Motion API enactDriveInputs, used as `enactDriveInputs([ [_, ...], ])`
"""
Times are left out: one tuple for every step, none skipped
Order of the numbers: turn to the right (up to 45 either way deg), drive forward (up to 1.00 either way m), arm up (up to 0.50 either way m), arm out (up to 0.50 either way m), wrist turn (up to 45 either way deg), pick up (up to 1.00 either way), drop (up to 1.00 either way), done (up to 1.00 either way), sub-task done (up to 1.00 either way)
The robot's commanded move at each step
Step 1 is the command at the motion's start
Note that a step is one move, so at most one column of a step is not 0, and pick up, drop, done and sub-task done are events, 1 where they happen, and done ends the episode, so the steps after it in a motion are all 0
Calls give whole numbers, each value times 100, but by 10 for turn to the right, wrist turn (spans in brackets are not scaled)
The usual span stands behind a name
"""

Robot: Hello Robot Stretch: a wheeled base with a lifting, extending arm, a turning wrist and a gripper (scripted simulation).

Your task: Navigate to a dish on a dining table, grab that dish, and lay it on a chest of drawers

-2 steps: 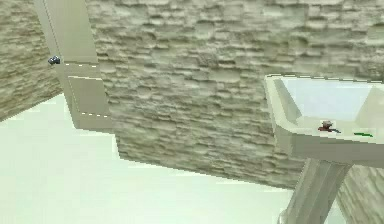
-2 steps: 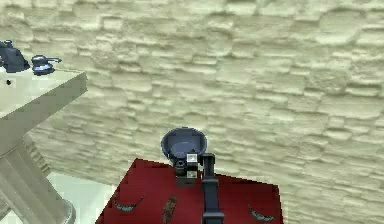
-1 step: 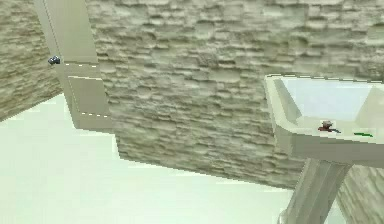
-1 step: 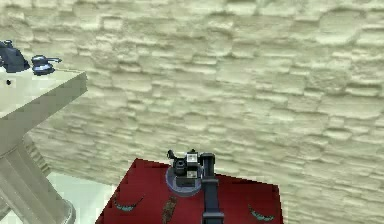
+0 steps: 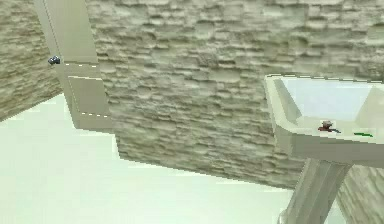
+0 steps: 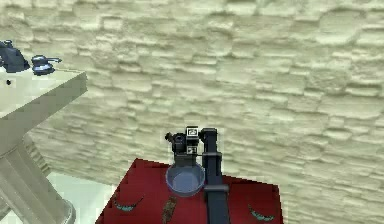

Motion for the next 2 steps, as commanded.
enactDriveInputs([
  [0, 0, 0, -8, 0, 0, 0, 0, 0],
  [0, 0, 0, 0, 0, 0, 0, 100, 0],
])
